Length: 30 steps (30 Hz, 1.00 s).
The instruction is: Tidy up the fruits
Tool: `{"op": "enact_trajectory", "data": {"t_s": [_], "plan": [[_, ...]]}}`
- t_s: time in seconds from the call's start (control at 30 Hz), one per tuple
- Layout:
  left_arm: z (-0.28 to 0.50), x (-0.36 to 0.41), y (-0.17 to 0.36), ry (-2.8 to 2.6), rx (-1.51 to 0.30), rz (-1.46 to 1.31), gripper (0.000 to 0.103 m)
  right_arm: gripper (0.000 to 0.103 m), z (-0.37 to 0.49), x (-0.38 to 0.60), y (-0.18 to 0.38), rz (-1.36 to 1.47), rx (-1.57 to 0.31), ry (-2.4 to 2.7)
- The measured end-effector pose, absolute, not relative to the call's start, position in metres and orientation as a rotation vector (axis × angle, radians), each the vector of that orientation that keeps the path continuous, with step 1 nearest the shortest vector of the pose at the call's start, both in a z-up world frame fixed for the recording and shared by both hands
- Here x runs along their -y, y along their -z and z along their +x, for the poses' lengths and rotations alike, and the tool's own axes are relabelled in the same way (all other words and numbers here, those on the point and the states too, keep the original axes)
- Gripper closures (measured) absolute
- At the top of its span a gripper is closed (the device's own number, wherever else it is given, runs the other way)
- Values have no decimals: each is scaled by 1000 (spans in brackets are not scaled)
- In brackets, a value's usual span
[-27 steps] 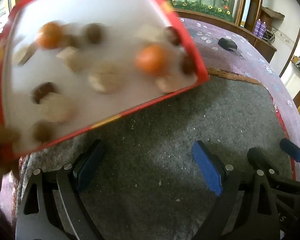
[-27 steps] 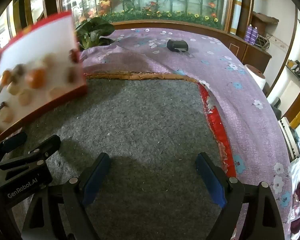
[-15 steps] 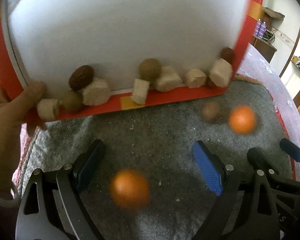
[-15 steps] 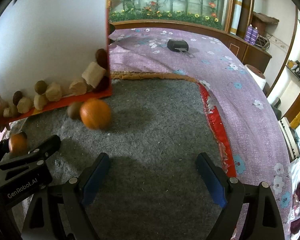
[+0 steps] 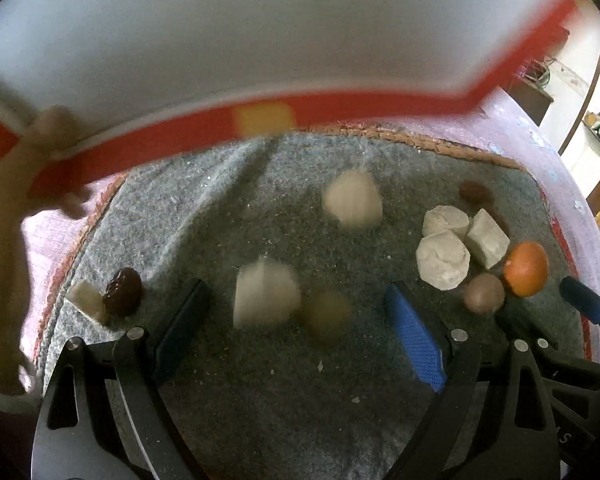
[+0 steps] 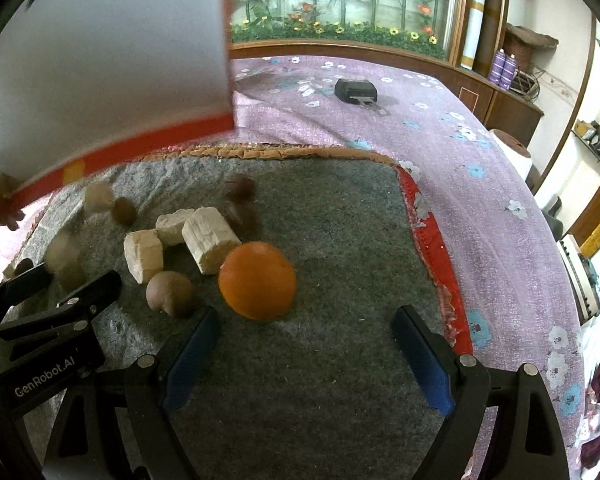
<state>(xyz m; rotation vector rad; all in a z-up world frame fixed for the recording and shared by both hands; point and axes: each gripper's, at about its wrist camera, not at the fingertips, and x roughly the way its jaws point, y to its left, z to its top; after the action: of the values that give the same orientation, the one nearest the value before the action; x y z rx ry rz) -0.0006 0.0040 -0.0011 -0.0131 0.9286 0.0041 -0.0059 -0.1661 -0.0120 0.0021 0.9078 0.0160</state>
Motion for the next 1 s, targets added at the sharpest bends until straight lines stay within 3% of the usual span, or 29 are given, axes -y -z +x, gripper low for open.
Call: {"op": "enact_trajectory", "data": {"t_s": [1.0], "plan": [[0,-2,1,-4,-928,-12,12,14,-7,165,12,3,-908,-16]]}}
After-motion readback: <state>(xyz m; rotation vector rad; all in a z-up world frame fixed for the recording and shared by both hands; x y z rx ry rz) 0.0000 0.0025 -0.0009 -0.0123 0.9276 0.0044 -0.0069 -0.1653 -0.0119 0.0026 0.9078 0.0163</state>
